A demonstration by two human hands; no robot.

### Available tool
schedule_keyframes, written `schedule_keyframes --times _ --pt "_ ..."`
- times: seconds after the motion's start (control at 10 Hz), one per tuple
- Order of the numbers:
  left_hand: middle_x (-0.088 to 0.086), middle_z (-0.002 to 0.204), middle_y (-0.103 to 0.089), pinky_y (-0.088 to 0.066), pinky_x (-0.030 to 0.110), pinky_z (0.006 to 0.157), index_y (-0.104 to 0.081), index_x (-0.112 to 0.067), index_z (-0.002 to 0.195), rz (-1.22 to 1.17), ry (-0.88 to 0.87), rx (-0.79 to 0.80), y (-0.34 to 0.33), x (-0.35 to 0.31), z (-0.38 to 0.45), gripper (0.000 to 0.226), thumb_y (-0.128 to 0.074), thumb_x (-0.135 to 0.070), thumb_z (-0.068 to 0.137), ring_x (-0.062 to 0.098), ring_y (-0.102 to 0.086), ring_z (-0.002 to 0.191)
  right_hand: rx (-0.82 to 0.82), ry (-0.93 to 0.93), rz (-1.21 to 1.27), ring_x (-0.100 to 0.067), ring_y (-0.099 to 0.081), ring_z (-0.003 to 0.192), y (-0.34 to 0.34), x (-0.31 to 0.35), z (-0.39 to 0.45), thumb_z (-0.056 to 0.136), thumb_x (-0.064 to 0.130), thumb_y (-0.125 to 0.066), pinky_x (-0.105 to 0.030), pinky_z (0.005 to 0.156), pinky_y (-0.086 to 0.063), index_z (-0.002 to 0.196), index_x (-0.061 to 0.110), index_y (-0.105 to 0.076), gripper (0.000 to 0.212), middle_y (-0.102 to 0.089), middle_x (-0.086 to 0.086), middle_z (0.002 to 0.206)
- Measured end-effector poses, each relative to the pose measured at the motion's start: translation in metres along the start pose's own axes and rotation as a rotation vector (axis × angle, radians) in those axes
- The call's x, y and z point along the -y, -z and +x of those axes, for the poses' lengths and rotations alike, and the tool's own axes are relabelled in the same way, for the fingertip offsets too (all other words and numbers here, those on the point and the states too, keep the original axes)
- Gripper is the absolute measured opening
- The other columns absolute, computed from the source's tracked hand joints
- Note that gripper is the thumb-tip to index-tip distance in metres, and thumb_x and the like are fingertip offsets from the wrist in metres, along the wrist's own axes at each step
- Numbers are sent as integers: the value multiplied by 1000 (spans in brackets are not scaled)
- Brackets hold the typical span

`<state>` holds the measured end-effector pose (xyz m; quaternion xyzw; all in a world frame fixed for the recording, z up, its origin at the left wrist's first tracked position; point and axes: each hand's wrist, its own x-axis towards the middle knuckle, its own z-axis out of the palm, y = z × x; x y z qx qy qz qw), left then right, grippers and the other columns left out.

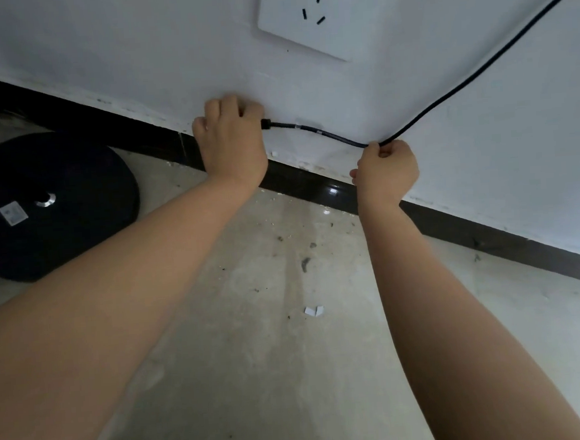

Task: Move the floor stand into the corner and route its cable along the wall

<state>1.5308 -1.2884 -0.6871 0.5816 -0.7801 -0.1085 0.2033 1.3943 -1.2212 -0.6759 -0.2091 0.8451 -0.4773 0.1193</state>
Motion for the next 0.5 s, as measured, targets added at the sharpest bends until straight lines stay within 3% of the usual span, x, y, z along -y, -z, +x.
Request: schedule_keyframes --times 0.1,0.2,0.3,0.4,0.5 --pt "21 123 -51 -45 44 83 -50 -1 116 -91 50 -23 2 -5 0 32 -60 -13 88 35 -47 111 -31 -42 4 -44 -64 78 9 -8 3 87 9 -44 -51 70 -54 53 22 -31 38 -53 -15 71" --pt "24 120 -50 -46 34 73 -48 2 114 -288 65 -6 0 -11 -5 31 -58 -15 91 35 -55 99 -43 -61 1 -42 -64 78 16 -17 7 88 11 -42 -49 70 -54 53 22 -30 39 -48 -6 61" --pt "23 119 -52 -32 16 71 -47 4 115 -407 82 -18 -2 -14 -7 26 -54 -6 91 31 -55 100 82 -124 -101 -41 -66 78 18 -25 6 89 12 -40 -47 72 -55 52 17 -30 39 -48 -7 59" --pt "22 126 -48 -39 19 77 -44 2 121 -392 32 45 2 -8 -11 32 -52 -3 90 32 -55 103 304 -171 -174 -37 -66 70 15 -38 -6 91 17 -40 -50 77 -57 58 8 -42 34 -56 -16 65" --pt "20 138 -39 -41 47 99 -44 -2 124 -216 -4 21 8 -7 -20 40 -55 -4 86 35 -50 115 461 -147 -200 -22 -59 52 12 -42 -17 91 17 -43 -43 75 -58 73 -3 -59 31 -58 -12 58"
